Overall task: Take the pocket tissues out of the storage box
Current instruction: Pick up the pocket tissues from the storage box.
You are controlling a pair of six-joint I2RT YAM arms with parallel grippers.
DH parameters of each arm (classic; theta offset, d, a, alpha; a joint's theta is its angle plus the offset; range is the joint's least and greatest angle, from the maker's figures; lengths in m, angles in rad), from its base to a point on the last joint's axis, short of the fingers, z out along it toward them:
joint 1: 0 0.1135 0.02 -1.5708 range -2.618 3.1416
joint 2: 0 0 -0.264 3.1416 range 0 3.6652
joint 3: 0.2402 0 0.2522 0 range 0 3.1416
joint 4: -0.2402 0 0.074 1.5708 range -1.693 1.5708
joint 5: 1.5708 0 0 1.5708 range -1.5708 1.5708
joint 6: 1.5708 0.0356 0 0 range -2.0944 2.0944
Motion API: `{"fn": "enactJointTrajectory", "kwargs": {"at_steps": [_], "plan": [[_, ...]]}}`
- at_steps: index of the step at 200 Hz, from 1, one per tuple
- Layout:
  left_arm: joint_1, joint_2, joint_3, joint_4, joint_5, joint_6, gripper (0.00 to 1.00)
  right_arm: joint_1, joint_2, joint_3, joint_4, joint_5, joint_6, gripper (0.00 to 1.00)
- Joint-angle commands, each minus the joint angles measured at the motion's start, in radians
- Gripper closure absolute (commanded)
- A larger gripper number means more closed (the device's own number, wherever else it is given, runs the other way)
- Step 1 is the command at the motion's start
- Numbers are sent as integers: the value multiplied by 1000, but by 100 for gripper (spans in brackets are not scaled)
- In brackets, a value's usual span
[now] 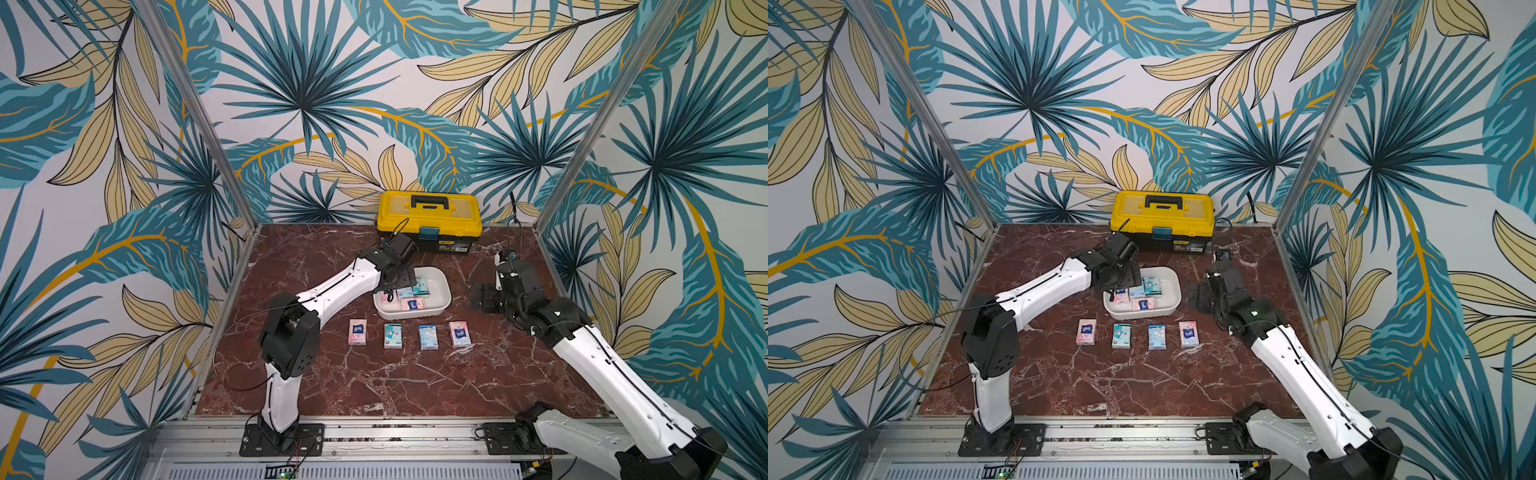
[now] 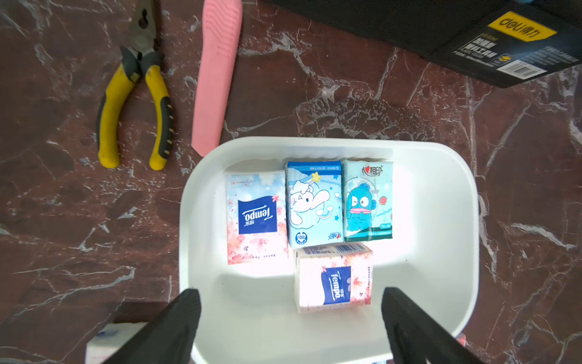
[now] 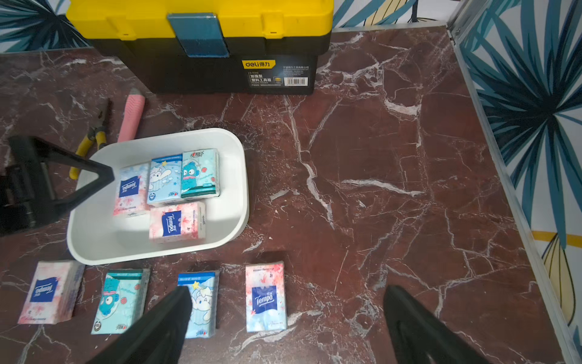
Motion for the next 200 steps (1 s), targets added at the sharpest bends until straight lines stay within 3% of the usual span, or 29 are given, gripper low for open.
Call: {"fn": "enactJointTrajectory", "kwargs": {"at_steps": [1, 200], "plan": [[0, 38, 76, -48, -4, -2, 9, -11, -40, -37, 51, -41, -17, 1], [76, 264, 143, -76, 14, 85, 40, -34, -36, -56, 51, 4, 5, 1]]}}
